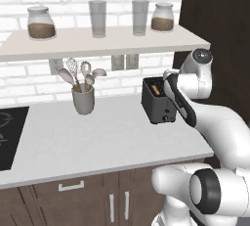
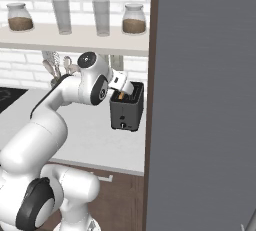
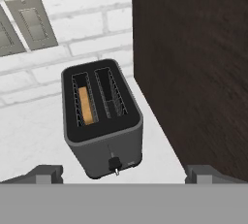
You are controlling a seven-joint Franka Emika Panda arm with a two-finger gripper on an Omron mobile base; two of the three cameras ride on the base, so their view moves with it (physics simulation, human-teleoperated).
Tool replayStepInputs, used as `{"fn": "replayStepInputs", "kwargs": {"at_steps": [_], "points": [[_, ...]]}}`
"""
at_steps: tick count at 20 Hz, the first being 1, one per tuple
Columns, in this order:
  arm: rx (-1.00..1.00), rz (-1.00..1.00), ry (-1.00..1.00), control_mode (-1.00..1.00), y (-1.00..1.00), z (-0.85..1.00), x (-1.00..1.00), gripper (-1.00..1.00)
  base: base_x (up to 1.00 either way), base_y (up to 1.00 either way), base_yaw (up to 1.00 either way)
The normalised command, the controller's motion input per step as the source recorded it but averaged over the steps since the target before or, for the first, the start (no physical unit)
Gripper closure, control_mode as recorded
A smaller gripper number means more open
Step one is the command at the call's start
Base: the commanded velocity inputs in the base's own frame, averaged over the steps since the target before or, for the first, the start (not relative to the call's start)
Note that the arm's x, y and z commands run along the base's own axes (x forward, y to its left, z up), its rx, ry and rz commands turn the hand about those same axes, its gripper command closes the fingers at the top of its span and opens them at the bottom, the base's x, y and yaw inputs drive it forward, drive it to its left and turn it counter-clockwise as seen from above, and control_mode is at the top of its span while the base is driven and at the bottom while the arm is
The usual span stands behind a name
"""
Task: Start the toaster. Once the lever pops up, take the bread to the plate on the dining counter.
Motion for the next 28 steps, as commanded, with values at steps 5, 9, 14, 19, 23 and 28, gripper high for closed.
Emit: {"fn": "replayStepInputs", "kwargs": {"at_steps": [5, 9, 14, 19, 23, 28], "points": [[0.0, 0.0, 0.0, -1.0, 0.0, 0.0, 0.0, -1.0, 0.0, 0.0, 0.0], [0.0, 0.0, 0.0, -1.0, 0.0, 0.0, 0.0, -1.0, 0.0, 0.0, 0.0], [0.0, 0.0, 0.0, -1.0, 0.0, 0.0, 0.0, -1.0, 0.0, 0.0, 0.0], [0.0, 0.0, 0.0, -1.0, 0.0, 0.0, 0.0, -1.0, 0.0, 0.0, 0.0], [0.0, 0.0, 0.0, -1.0, 0.0, 0.0, 0.0, -1.0, 0.0, 0.0, 0.0], [0.0, 0.0, 0.0, -1.0, 0.0, 0.0, 0.0, -1.0, 0.0, 0.0, 0.0]]}}
